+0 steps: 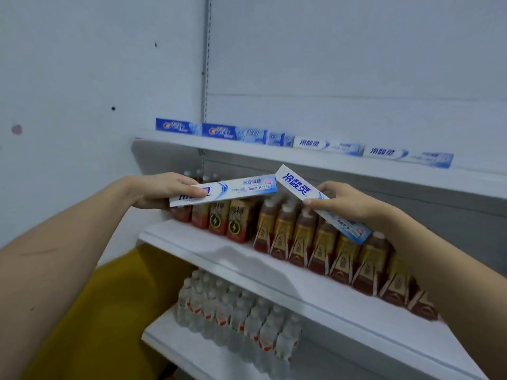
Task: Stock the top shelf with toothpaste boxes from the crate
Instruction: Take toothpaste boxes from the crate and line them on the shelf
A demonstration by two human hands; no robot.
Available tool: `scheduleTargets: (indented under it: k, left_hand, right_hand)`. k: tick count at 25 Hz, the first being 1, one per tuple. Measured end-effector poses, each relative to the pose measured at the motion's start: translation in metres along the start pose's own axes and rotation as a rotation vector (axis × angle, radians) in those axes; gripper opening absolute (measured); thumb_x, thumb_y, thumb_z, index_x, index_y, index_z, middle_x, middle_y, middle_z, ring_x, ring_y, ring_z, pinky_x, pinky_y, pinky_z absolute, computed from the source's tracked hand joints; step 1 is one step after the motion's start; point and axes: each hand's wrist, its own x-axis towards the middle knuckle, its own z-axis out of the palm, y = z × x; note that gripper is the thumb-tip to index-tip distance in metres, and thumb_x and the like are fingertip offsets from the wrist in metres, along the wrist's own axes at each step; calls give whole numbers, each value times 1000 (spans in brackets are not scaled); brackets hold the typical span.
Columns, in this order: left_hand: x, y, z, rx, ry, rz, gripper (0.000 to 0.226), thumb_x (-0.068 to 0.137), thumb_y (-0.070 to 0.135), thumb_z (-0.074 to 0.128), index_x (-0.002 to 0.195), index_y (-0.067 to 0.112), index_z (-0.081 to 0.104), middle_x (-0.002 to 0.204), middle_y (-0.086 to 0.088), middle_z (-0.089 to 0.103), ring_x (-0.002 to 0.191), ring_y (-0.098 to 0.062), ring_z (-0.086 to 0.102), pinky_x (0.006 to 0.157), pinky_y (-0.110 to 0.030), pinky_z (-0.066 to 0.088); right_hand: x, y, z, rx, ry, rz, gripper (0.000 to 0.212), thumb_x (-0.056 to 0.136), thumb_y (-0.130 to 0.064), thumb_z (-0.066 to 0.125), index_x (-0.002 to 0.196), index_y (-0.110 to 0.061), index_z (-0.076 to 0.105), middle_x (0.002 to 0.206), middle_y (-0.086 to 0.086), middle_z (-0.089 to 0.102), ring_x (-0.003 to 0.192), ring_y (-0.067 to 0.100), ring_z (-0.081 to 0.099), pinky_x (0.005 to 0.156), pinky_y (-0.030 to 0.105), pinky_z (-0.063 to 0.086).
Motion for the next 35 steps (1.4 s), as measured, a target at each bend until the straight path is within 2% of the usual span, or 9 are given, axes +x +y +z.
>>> scheduleTargets:
  k: [4,6,8,13,16,19,24,29,35]
  left_hand:
    - [24,60,-6,-54,26,221,84,52,55,89,114,4,63,90,-9,66,72,-15,62,55,-22,51]
    - [40,91,1,2,68,308,80,52,64,85,109,11,67,93,-12,65,78,-20,61,57,-26,49]
    - [54,124,18,58,78,385,73,50,72,80,99,19,71,91,-4,66,81,-14,63,65,-27,49]
    - [91,193,59,257,84,484,70,69,71,67,98,7,69,87,-4,62,79,-17,53,74,-28,40]
    - [122,222,71,368,90,463,84,49,82,70,102,17,71,97,0,69,89,-16,59,80,-28,42]
    - [159,239,88,444,66,433,85,40,75,80,108,26,67,104,5,70,98,-16,63,80,-28,45]
    - [214,255,114,629,45,327,47,76,29,82,117,22,59,112,3,65,95,-15,63,80,-28,47]
    - [259,257,113,826,82,246,45,79,29,80,116,31,55,119,5,60,106,-18,60,99,-37,46]
    - [286,249,116,945,115,130,54,83,30,75,130,38,50,134,2,48,122,-20,50,104,-35,39]
  right_hand:
    - [-29,-14,-62,10,117,4,36,81,-46,72,107,-24,59,95,-4,76,72,15,70,68,31,52]
    - [-44,-16,-94,-33,173,11,37,81,-46,73,108,-24,62,95,-4,75,72,17,72,65,32,54]
    - [-55,-16,-125,-105,217,26,38,81,-45,74,109,-21,64,91,-3,73,73,18,72,65,35,58]
    - [-60,-7,-200,-158,293,12,36,83,-41,73,109,-18,65,96,5,71,76,23,73,65,40,62]
    - [-46,16,-237,-293,293,65,41,78,-49,75,109,-25,64,97,0,71,78,22,74,70,42,62]
    - [-24,42,-266,-424,281,118,45,73,-57,75,106,-29,64,96,-2,71,77,20,74,75,43,62]
    - [24,80,-287,-721,200,259,59,66,-67,72,112,-33,59,101,-7,67,82,14,69,82,36,57]
    - [78,95,-288,-798,36,291,61,63,-66,74,111,-31,59,104,-5,67,88,21,71,85,40,57]
    - [114,101,-272,-866,-10,265,59,69,-63,73,114,-28,60,107,-7,63,93,23,66,90,42,54]
